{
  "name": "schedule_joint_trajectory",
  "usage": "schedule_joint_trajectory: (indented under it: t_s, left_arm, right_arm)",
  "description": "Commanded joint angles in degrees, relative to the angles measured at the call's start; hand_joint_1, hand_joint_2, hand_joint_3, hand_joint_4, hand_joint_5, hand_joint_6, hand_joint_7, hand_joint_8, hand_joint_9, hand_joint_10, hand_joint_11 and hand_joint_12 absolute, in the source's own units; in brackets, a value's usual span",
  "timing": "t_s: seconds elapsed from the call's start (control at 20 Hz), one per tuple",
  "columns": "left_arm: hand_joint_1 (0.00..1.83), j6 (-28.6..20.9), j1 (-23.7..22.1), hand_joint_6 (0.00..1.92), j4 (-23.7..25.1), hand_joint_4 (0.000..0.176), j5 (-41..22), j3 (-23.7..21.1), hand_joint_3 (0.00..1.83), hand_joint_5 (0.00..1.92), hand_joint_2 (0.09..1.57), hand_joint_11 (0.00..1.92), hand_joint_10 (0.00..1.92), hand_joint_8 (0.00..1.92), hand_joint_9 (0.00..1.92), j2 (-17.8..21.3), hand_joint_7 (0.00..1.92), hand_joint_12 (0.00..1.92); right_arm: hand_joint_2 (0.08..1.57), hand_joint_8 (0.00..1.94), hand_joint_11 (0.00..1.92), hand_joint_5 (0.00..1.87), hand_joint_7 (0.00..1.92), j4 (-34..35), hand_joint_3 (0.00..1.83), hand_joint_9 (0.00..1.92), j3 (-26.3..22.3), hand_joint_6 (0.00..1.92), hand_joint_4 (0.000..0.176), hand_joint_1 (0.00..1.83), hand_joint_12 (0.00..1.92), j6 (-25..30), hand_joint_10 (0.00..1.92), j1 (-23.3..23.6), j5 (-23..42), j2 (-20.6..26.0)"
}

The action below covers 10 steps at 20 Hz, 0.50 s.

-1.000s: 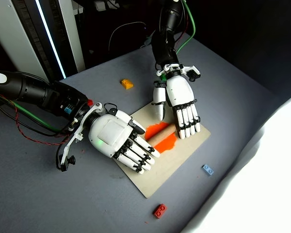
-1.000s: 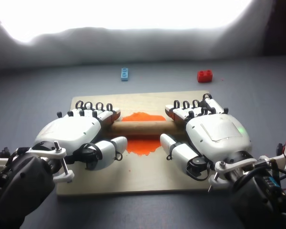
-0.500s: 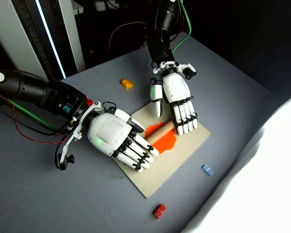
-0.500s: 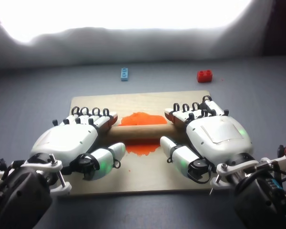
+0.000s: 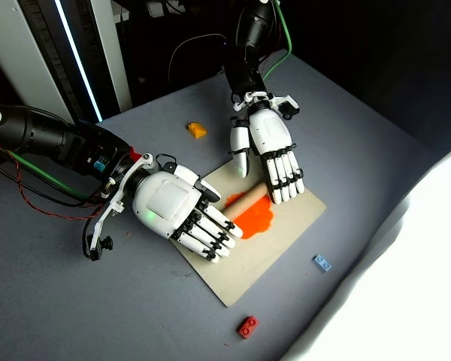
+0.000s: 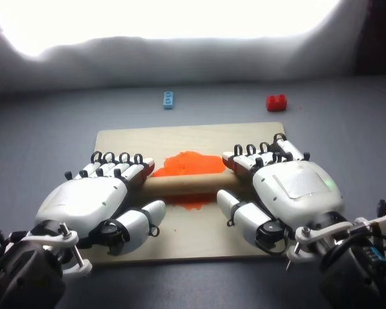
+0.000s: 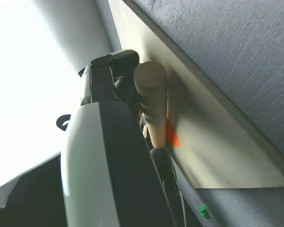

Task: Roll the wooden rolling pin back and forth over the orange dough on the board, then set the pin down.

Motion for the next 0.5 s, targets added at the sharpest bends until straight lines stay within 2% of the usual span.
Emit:
schedule_joint_trajectory:
  t_s: [0.0,0.45]
  left_arm:
    - [0.00,-0.36,0.48,0.00,1.30,0.000,-2.79,-0.29,0.00,0.16,1.55,0.01,0.01,0.01,0.15,0.20,0.19,0.01]
    - [0.00,-1.37,1.63,0.00,2.61,0.000,-3.65,-1.64,0.00,0.14,1.55,0.00,0.00,0.00,0.14,0.35,0.16,0.00]
  right_arm:
    - [1.57,0.00,0.00,0.39,0.45,-3.38,0.00,0.47,-0.44,0.00,0.000,0.00,1.04,0.08,0.01,-0.34,3.51,0.24]
    - [1.57,0.00,0.00,0.39,0.45,-5.10,0.01,0.47,-2.63,0.01,0.000,0.00,1.06,-0.15,0.01,-1.24,3.99,1.02]
